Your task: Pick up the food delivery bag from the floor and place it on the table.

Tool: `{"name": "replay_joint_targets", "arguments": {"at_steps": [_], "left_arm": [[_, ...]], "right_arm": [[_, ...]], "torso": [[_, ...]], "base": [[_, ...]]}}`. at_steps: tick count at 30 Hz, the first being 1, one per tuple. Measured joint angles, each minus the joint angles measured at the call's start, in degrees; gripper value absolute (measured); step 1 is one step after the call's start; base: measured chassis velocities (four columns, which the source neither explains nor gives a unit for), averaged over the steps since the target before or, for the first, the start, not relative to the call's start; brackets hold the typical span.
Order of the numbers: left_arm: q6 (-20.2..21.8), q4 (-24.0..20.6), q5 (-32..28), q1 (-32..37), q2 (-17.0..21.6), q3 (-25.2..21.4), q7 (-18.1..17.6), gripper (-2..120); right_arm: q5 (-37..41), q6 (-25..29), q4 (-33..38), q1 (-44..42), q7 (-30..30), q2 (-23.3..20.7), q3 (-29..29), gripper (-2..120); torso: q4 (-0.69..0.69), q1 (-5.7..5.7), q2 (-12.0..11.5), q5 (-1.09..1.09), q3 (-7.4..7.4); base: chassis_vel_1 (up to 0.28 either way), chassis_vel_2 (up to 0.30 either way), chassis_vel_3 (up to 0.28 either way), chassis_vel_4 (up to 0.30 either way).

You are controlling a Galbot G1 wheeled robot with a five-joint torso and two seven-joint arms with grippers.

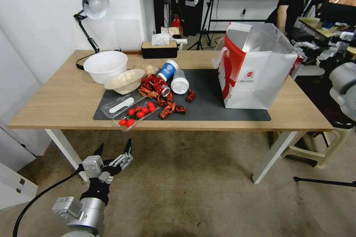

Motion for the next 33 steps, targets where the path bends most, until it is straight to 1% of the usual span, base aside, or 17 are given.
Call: {"name": "replay_joint_targets", "arguments": {"at_steps": [1,2,4,7,8,12,17,20,21,24,25,27,28,29,33], "left_arm": [[-0.1,0.0,0.0,0.0,0.0,0.0,0.1,100],[-0.4,0.0,-0.3,0.0,0.2,-0.1,0.7,100],[-0.5,0.0,-0.4,0.0,0.2,-0.2,0.8,100],[-0.7,0.2,-0.5,0.0,0.3,-0.2,1.0,100],[-0.7,0.2,-0.5,0.0,0.3,-0.2,1.0,100],[-0.9,-0.1,-0.5,0.0,0.1,-0.2,1.0,100],[-1.3,-0.1,-0.5,0.1,0.1,-0.3,1.0,100],[-1.3,-0.3,-0.5,0.4,-0.1,-0.7,1.9,100],[-1.3,-0.3,-0.5,0.4,-0.1,-0.7,1.9,100],[-1.2,-0.2,-0.4,0.3,-0.2,-0.6,2.7,100],[-1.2,-0.2,-0.4,0.3,-0.2,-0.6,2.7,100],[-1.3,0.2,-0.3,0.0,-0.2,-0.5,3.1,100],[-1.3,0.2,-0.3,0.0,-0.2,-0.5,3.1,100],[-1.4,0.3,-0.2,0.0,-0.1,-0.5,3.2,100],[-1.4,0.4,-0.2,-0.1,-0.1,-0.5,3.2,100]], "right_arm": [[-0.1,0.9,0.5,-0.7,0.0,0.0,0.3,100],[-0.7,4.8,3.2,-4.3,0.3,0.3,1.4,100],[-0.7,5.8,4.4,-5.5,0.7,0.6,1.7,100],[-2.3,9.1,7.2,-9.1,2.4,2.5,2.0,100],[-2.3,9.1,7.2,-9.1,2.4,2.5,2.0,100],[-6.6,11.5,9.9,-13.0,4.7,5.9,2.0,100],[-9.7,12.8,11.2,-15.8,5.6,8.0,1.9,100],[-16.1,14.3,14.1,-22.9,7.7,11.7,2.4,100],[-16.1,14.3,14.1,-22.9,7.7,11.7,2.4,100],[-22.2,15.8,15.6,-27.8,8.7,15.1,2.7,100],[-22.2,15.8,15.6,-27.8,8.7,15.1,2.7,100],[-24.7,16.6,16.6,-31.3,8.7,17.4,2.9,100],[-24.7,16.6,16.6,-31.3,8.7,17.4,2.9,100],[-25.6,16.8,17.0,-33.0,8.6,18.7,2.9,100],[-26.4,17.1,17.3,-34.5,8.4,19.9,2.9,100]], "torso": [[0.0,0.0,0.0,0.0,0.0],[0.0,0.0,0.0,0.0,0.0],[0.0,0.0,0.0,0.0,0.0],[0.01,0.0,0.0,0.0,0.0],[0.01,0.0,0.0,0.0,0.0],[0.01,0.0,0.0,0.0,0.0],[0.02,0.0,0.0,0.0,0.0],[0.01,0.0,0.0,0.0,0.0],[0.01,0.0,0.0,0.0,0.0],[0.02,0.0,0.0,0.01,0.0],[0.02,0.0,0.0,0.01,0.0],[0.01,0.0,0.0,0.0,0.0],[0.01,0.0,0.0,0.0,0.0],[0.0,0.0,0.0,0.0,0.0],[0.0,0.0,0.0,-0.01,0.0]], "base": [[0.0,0.0,0.0,0.0],[0.0,0.0,0.0,0.0],[0.0,0.0,0.0,0.0],[0.0,0.0,0.0,0.0],[0.0,0.0,0.0,0.0],[0.0,0.0,0.0,0.0],[0.0,0.0,0.0,0.0],[0.0,0.0,0.0,0.0],[0.0,0.0,0.0,0.0],[0.0,0.0,0.0,0.0],[0.0,0.0,0.0,0.0],[0.0,0.0,0.0,0.0],[0.0,0.0,0.0,0.0],[0.0,0.0,0.0,0.0],[0.0,0.0,0.0,0.0]]}}
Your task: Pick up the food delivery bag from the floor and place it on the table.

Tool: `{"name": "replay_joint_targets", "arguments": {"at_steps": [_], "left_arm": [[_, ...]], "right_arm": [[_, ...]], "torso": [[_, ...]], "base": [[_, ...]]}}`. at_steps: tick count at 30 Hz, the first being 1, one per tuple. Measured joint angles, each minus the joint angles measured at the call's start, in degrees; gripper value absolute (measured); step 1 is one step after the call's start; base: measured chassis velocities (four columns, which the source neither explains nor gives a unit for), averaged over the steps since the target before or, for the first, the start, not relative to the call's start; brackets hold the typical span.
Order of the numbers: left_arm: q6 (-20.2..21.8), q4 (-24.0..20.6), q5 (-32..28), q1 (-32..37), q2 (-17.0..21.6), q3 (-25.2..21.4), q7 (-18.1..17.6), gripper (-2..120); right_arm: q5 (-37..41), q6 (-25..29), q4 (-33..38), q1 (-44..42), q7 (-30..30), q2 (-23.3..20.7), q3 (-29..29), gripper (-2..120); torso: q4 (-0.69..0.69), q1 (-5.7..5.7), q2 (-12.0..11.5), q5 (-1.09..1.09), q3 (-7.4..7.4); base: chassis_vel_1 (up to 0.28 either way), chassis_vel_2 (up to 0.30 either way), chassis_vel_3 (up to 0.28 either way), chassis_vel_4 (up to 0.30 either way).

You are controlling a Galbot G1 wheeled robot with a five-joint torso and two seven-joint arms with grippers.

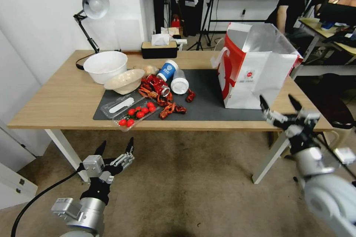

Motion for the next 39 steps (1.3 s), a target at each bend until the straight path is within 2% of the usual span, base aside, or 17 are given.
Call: {"name": "replay_joint_targets", "arguments": {"at_steps": [4,12,21,29,39], "left_arm": [[0.0,0.1,0.1,-0.1,0.0,0.0,-0.1,100],[0.0,0.9,1.4,-0.4,0.2,0.1,-0.4,100],[0.0,2.5,2.8,-1.1,0.4,0.2,-0.4,100],[-1.5,4.6,4.4,-1.4,0.2,0.1,-0.9,100],[-3.7,7.2,7.2,-2.3,-0.1,-0.1,-1.5,100]], "right_arm": [[-0.6,0.2,0.1,-1.1,-0.2,0.9,-0.1,100],[-5.8,2.1,-0.7,-6.4,-0.8,6.8,-3.0,100],[-10.2,4.2,-3.9,-8.0,-3.2,10.7,-5.3,100],[-12.4,8.0,-7.9,-6.3,-4.9,11.7,-7.8,100],[-11.4,8.1,-8.9,-4.9,-5.0,11.4,-8.8,100]], "torso": [[0.0,0.0,0.0,0.01,0.0],[0.02,0.0,0.0,-0.01,0.0],[0.01,-0.01,0.0,0.01,0.0],[0.01,0.0,0.0,0.01,0.01],[0.0,0.0,0.0,0.02,0.0]], "base": [[0.0,0.0,0.0,0.0],[0.0,0.0,0.0,0.0],[0.0,0.0,0.0,0.0],[0.0,0.0,0.0,0.0],[0.0,0.0,0.0,0.0]]}}
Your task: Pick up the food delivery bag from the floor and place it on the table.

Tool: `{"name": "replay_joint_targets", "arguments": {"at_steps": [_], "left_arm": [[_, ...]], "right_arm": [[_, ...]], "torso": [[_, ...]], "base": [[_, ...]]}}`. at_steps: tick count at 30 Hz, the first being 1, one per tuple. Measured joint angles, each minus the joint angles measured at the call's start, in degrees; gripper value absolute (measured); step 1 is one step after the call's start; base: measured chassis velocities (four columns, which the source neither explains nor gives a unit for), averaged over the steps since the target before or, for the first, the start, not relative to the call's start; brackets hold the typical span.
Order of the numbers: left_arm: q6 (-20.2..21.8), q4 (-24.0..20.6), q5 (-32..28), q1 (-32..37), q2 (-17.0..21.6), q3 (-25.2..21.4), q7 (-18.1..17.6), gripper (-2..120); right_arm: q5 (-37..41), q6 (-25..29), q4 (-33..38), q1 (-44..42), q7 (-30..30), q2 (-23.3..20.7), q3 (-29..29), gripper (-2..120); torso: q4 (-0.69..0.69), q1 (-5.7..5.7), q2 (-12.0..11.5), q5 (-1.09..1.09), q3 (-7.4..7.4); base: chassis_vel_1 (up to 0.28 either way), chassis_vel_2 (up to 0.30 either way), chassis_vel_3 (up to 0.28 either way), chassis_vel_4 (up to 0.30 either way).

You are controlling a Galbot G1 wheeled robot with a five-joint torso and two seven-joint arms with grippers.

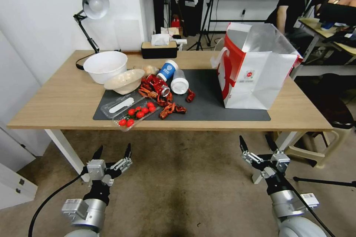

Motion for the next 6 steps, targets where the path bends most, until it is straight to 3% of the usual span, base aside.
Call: {"name": "replay_joint_targets", "arguments": {"at_steps": [6], "left_arm": [[-0.5,0.5,0.4,-0.4,-0.2,-0.2,-0.3,100]], "right_arm": [[0.3,0.1,0.0,-0.1,-0.2,0.6,0.2,100]], "torso": [[0.0,0.0,0.0,0.0,0.0]], "base": [[0.0,0.0,0.0,0.0]]}}
